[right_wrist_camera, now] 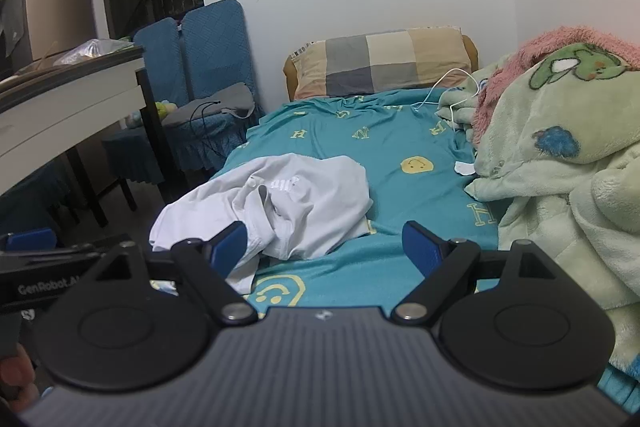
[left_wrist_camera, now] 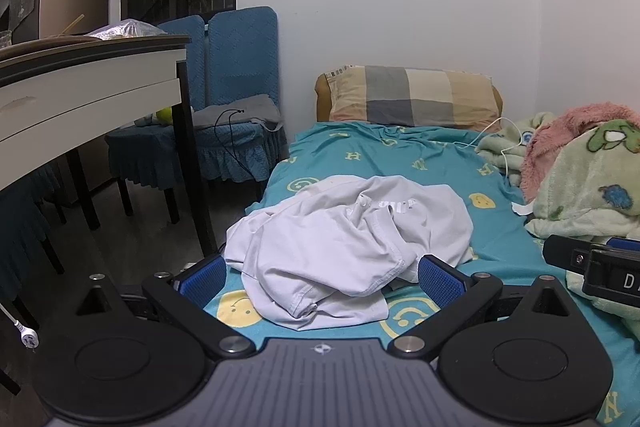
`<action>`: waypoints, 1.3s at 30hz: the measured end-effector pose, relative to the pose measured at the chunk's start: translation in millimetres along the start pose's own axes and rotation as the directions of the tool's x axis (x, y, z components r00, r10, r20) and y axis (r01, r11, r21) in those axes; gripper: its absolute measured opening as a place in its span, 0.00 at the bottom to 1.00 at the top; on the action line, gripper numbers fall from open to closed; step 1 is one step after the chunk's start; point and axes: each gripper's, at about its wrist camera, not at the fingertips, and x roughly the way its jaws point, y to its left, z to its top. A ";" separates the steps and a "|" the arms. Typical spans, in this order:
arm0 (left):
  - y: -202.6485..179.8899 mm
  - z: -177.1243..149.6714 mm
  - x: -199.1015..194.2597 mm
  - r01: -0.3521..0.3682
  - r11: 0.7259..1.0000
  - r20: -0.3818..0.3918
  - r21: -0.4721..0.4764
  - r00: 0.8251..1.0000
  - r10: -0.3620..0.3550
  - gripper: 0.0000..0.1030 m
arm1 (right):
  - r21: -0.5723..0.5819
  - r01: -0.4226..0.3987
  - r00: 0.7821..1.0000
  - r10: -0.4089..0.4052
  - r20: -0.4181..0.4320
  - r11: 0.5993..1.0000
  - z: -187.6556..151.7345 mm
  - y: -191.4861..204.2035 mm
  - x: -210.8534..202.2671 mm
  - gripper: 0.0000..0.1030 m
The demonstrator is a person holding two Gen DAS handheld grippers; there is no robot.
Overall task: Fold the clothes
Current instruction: 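Approach the crumpled white T-shirt on the bed with both grippers open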
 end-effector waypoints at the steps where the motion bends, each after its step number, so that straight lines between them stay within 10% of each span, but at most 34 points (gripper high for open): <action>1: 0.2 -0.5 -0.8 0.001 1.000 0.001 0.000 1.000 -0.001 1.00 | 0.000 0.000 1.000 0.000 0.000 1.000 -0.1 0.3 0.0 0.83; 39: 6.7 -11.4 9.3 0.040 0.999 0.000 -0.008 0.999 -0.040 1.00 | 0.045 -0.002 1.000 0.002 0.005 0.999 5.8 -1.5 -2.1 0.83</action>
